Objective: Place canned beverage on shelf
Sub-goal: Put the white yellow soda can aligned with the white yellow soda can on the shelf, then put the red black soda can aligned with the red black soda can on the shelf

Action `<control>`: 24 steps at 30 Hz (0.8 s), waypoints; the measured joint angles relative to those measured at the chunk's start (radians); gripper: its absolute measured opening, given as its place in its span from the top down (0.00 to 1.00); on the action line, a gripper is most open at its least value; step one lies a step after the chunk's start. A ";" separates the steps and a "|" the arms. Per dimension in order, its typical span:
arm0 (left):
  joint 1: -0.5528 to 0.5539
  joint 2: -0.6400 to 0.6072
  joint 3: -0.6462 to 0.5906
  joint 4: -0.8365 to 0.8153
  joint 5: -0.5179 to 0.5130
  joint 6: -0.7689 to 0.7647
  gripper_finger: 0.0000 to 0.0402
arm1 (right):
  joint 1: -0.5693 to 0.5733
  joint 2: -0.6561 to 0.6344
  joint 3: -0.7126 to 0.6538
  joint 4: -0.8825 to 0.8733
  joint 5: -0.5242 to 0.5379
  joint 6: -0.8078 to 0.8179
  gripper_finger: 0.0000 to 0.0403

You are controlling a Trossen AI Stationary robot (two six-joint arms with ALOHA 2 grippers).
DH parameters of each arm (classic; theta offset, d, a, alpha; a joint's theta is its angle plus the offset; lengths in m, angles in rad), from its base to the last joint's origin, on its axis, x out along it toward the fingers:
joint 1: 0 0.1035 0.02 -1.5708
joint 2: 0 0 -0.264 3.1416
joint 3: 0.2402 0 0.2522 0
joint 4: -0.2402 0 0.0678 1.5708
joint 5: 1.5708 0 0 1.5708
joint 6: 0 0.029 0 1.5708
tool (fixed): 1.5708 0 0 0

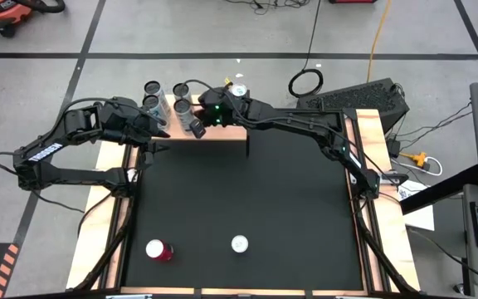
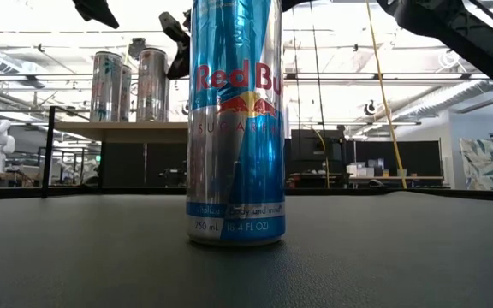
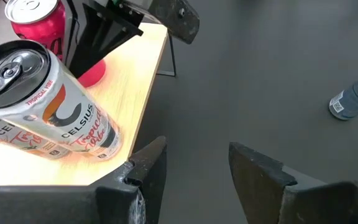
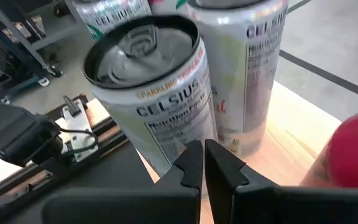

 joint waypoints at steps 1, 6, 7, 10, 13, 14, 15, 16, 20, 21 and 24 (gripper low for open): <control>0.000 0.000 0.000 0.000 0.000 0.000 0.56 | 0.000 0.000 0.000 0.007 0.000 0.000 1.00; 0.000 0.000 0.000 0.001 0.000 0.000 0.56 | -0.001 0.007 0.000 0.027 0.000 0.000 1.00; 0.000 0.000 0.000 0.002 0.000 0.000 0.56 | -0.001 0.009 0.000 0.039 -0.001 0.000 1.00; 0.000 0.000 0.000 0.003 0.000 0.000 0.56 | -0.001 0.017 0.000 0.048 -0.001 0.002 1.00; 0.000 0.000 0.000 0.002 0.000 0.000 0.56 | -0.003 0.018 0.000 0.028 0.000 0.000 1.00; 0.000 0.000 0.000 0.002 0.000 0.000 0.56 | -0.004 0.018 0.000 0.026 -0.001 0.000 1.00; 0.000 0.000 0.000 0.002 0.000 0.000 0.56 | -0.004 0.018 0.000 0.026 0.000 -0.001 1.00; 0.000 0.000 0.000 0.002 0.000 0.000 0.56 | -0.004 0.016 0.000 0.022 0.000 -0.005 1.00; 0.000 0.000 0.000 0.002 -0.002 0.001 0.56 | -0.004 -0.004 0.000 -0.032 -0.002 -0.032 1.00; 0.000 0.000 0.000 0.002 -0.009 0.001 0.56 | -0.001 -0.013 0.000 -0.054 -0.002 -0.044 1.00; 0.000 0.000 0.000 0.002 -0.035 0.001 0.56 | 0.002 -0.066 0.000 -0.147 -0.039 -0.073 1.00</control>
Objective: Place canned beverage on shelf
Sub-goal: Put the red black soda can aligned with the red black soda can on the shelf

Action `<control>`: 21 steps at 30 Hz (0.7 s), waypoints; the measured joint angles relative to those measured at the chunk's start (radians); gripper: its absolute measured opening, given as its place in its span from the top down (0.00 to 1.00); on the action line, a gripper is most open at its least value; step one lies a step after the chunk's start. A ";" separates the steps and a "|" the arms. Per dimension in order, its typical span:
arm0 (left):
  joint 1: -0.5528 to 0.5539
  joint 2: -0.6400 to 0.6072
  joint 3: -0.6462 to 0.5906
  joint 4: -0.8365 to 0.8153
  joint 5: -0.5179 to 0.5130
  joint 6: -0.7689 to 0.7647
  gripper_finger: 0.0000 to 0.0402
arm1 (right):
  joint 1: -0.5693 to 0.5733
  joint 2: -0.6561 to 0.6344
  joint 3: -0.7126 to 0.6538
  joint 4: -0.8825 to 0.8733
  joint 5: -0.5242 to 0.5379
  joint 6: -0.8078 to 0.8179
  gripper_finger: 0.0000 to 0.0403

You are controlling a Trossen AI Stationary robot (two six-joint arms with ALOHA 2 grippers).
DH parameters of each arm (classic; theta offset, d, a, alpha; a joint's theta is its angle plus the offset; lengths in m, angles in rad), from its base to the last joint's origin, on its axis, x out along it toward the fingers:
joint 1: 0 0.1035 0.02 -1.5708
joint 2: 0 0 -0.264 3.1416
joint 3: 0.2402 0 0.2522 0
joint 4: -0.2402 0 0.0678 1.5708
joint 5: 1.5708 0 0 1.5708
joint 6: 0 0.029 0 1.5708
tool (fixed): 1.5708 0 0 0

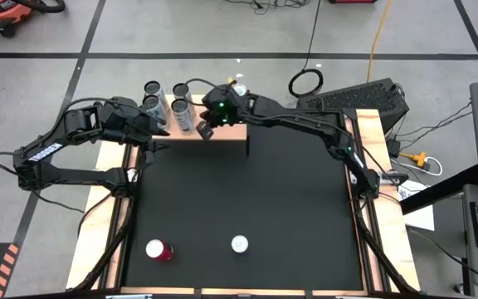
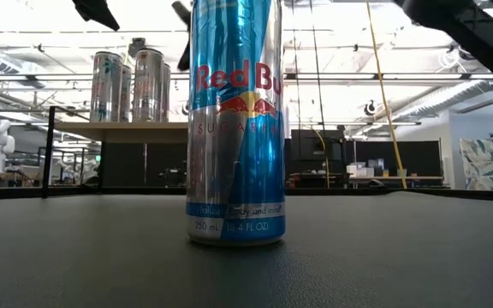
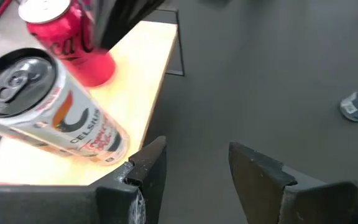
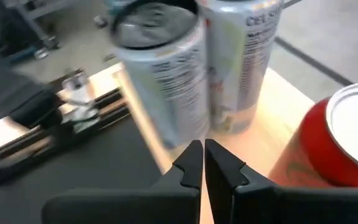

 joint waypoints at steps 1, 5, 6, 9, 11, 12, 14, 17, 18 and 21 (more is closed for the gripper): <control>0.000 0.000 0.000 0.000 -0.005 0.000 0.56 | 0.001 -0.020 0.000 -0.034 -0.016 -0.005 1.00; 0.000 0.000 0.000 0.002 -0.007 0.000 0.56 | 0.008 -0.090 0.000 -0.151 -0.065 -0.008 1.00; 0.000 0.001 0.000 0.004 -0.007 0.000 0.56 | 0.010 -0.104 0.000 -0.178 -0.069 -0.008 1.00; 0.000 0.010 0.000 0.002 -0.007 0.000 0.56 | 0.012 -0.140 0.000 -0.259 -0.068 -0.018 1.00; 0.000 0.014 0.000 -0.004 -0.007 0.000 0.56 | 0.012 -0.161 0.000 -0.326 -0.067 -0.040 1.00; 0.000 0.014 0.000 -0.004 -0.006 -0.001 0.56 | 0.012 -0.171 0.000 -0.354 -0.066 -0.049 1.00; 0.000 0.015 0.000 -0.003 -0.007 -0.001 0.56 | 0.012 -0.187 0.000 -0.404 -0.062 -0.052 1.00; 0.000 0.016 0.000 0.002 -0.007 -0.001 0.56 | 0.012 -0.195 0.000 -0.436 -0.061 -0.044 1.00; 0.000 0.016 0.000 0.001 -0.007 -0.004 0.56 | 0.012 -0.195 0.000 -0.448 -0.061 -0.034 1.00; 0.000 0.016 0.000 0.002 -0.009 -0.047 0.56 | 0.012 -0.195 0.000 -0.491 -0.061 -0.009 1.00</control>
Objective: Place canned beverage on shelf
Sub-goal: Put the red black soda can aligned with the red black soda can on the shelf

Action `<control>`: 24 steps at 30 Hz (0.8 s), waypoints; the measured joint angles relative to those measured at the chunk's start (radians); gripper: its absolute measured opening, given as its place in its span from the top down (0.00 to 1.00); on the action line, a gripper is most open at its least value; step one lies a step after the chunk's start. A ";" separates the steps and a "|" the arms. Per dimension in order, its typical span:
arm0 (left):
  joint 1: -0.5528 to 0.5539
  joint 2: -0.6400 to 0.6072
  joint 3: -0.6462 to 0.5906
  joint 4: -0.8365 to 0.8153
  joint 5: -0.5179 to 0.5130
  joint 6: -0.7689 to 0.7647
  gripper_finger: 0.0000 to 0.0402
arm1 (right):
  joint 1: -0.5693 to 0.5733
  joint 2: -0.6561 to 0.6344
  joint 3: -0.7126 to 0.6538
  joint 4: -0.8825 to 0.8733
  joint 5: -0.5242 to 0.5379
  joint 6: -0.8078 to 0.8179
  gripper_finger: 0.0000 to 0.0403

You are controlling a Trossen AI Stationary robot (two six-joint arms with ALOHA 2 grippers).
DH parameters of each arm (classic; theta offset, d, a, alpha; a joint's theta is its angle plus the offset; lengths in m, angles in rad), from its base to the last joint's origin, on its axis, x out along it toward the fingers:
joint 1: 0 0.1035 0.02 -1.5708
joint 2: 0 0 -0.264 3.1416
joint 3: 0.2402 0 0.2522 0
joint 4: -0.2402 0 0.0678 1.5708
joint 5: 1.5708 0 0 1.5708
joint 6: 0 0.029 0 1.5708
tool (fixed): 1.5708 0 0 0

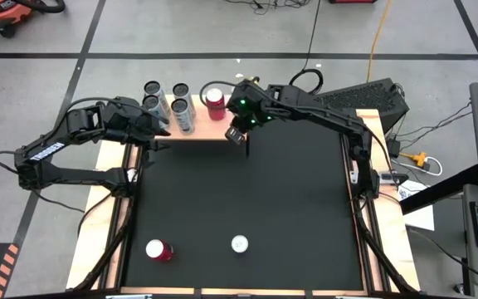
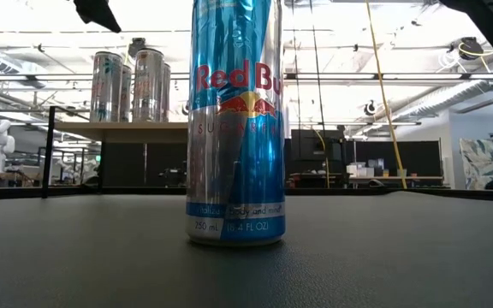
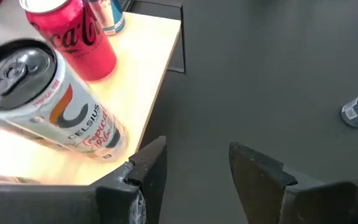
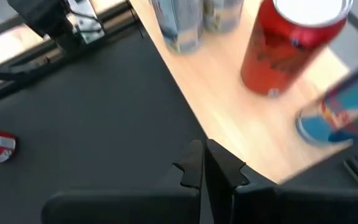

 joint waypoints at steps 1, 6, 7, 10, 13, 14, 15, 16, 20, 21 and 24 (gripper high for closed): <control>0.000 0.000 0.000 0.000 0.000 -0.011 0.56 | 0.000 0.000 0.000 -0.021 0.000 0.009 1.00; 0.000 0.000 0.000 -0.022 -0.010 -0.066 0.56 | 0.000 0.000 0.000 -0.099 0.001 0.059 1.00; 0.000 0.000 0.000 -0.028 -0.022 -0.055 0.56 | 0.000 0.000 0.000 -0.100 0.001 0.065 1.00; 0.000 0.000 0.000 -0.038 -0.058 -0.006 0.56 | 0.000 0.000 0.000 -0.100 0.001 0.077 1.00; 0.000 0.000 0.000 -0.037 -0.071 0.022 0.56 | 0.000 0.000 0.000 -0.105 0.001 0.084 1.00; 0.000 0.002 0.000 -0.037 -0.074 0.024 0.56 | 0.000 0.000 0.000 -0.107 0.001 0.084 1.00; 0.000 0.005 0.000 -0.037 -0.074 0.025 0.56 | 0.000 0.000 0.000 -0.108 0.001 0.083 1.00; 0.000 0.007 0.000 -0.036 -0.075 0.024 0.56 | 0.000 0.000 0.000 -0.112 0.001 0.082 1.00; 0.000 0.008 0.000 -0.020 -0.123 0.017 0.56 | 0.000 0.001 0.000 -0.129 0.001 0.081 1.00; 0.000 0.008 0.000 -0.020 -0.144 0.001 0.56 | 0.000 0.001 0.000 -0.134 0.001 0.081 1.00; 0.000 0.008 0.000 -0.027 -0.181 -0.034 0.56 | 0.000 0.001 0.000 -0.146 0.001 0.082 1.00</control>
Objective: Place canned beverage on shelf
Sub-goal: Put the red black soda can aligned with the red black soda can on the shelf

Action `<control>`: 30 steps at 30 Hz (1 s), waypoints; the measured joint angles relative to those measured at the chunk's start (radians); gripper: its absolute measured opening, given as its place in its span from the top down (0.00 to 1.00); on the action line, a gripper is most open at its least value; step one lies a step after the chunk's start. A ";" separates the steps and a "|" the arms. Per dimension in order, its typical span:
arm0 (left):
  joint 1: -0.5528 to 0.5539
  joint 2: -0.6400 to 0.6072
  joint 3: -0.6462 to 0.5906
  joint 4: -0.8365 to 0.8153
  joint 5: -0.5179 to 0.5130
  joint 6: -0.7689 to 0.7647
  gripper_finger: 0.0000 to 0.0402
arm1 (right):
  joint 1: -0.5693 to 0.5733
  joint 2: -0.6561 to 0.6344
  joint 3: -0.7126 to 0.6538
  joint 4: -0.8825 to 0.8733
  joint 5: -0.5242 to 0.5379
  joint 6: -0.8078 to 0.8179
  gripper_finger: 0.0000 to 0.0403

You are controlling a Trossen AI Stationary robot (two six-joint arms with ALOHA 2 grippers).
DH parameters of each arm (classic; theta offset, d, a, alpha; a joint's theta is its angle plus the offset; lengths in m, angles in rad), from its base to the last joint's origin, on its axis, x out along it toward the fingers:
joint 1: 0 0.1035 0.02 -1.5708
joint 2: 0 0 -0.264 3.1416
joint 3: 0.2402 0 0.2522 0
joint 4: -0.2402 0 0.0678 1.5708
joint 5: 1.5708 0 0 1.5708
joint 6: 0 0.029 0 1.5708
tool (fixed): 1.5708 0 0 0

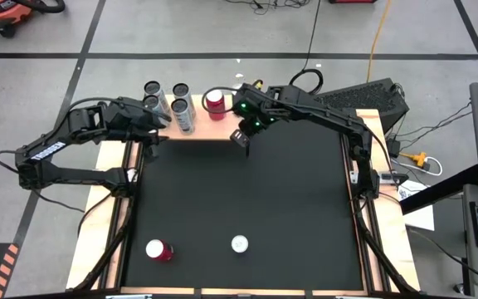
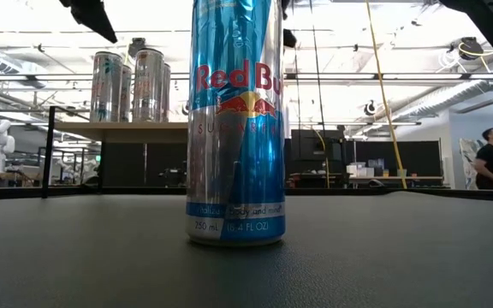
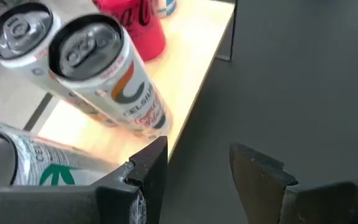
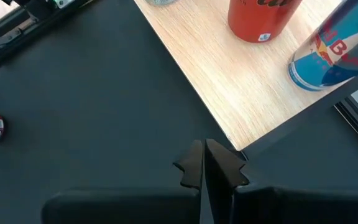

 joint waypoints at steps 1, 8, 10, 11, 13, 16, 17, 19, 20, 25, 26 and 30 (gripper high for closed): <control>0.000 0.000 0.000 -0.009 0.000 0.006 0.56 | 0.000 0.000 0.000 -0.005 0.000 0.001 1.00; 0.000 0.001 0.000 -0.011 0.006 0.049 0.56 | 0.000 0.000 0.000 -0.034 0.022 0.006 1.00; 0.000 0.002 0.000 -0.011 0.027 0.058 0.56 | 0.000 0.000 0.000 -0.041 0.052 0.007 1.00; 0.000 0.002 0.000 -0.011 0.039 0.058 0.56 | 0.000 0.000 0.000 -0.044 0.056 0.007 1.00; 0.000 0.002 0.000 -0.011 0.078 0.056 0.56 | 0.000 0.000 0.000 -0.047 0.055 0.007 1.00; 0.000 0.002 0.000 -0.011 0.104 0.054 0.56 | 0.004 0.000 0.000 -0.059 0.052 0.007 1.00; 0.000 0.002 0.000 -0.011 0.104 0.054 0.56 | 0.006 0.000 0.000 -0.064 0.052 0.006 1.00; 0.000 0.002 0.000 -0.011 0.105 0.055 0.56 | 0.012 0.001 0.000 -0.067 0.050 0.006 1.00; 0.000 0.002 0.000 -0.011 0.105 0.055 0.56 | 0.015 0.001 0.000 -0.067 0.050 0.005 1.00; 0.000 0.002 0.000 -0.065 0.105 0.075 0.56 | 0.033 0.001 0.000 -0.067 0.050 -0.004 1.00; 0.000 0.004 0.000 -0.082 0.105 0.085 0.56 | 0.035 0.001 0.000 -0.066 0.050 -0.013 1.00; 0.000 0.011 0.000 -0.096 0.105 0.082 0.56 | 0.044 0.001 0.000 -0.066 0.050 -0.025 1.00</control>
